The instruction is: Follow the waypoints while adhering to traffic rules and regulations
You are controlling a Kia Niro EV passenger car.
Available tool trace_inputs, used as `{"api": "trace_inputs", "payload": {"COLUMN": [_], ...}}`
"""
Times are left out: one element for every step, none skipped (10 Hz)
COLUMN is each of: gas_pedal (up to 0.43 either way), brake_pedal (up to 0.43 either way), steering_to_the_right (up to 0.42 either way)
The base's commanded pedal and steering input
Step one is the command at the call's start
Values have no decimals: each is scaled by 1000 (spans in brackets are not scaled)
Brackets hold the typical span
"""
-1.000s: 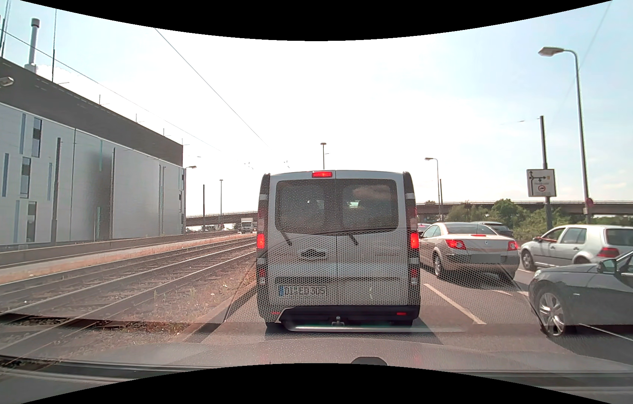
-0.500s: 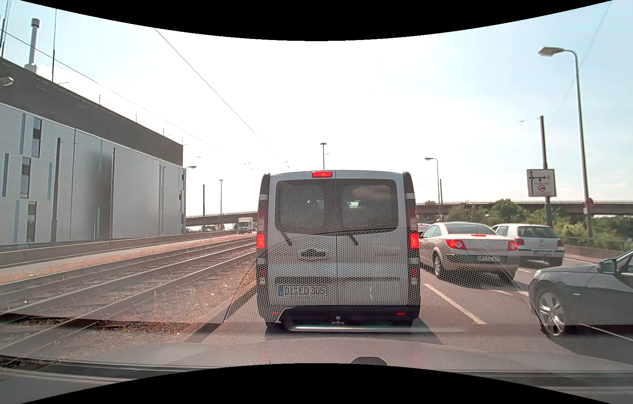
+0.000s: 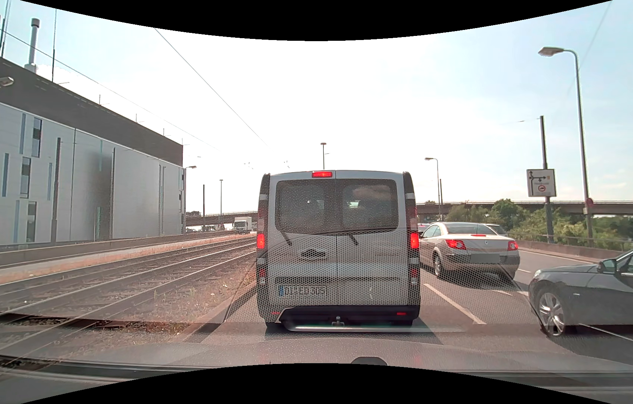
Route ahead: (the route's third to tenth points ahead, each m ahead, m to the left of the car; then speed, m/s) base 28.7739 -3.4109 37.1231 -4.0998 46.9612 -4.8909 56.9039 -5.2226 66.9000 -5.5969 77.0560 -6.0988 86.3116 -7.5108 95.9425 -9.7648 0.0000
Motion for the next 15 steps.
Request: {"api": "trace_inputs", "payload": {"gas_pedal": [0, 0, 0, 0, 0, 0, 0, 0, 0, 0, 0, 0, 0, 0, 0], "brake_pedal": [299, 299, 299, 299, 299, 299, 299, 299, 299, 299, 299, 299, 299, 299, 299], "steering_to_the_right": [-19, -19, -19, -18, -18, -18, -19, -19, -19, -19, -19, -18, -18, -19, -18]}}
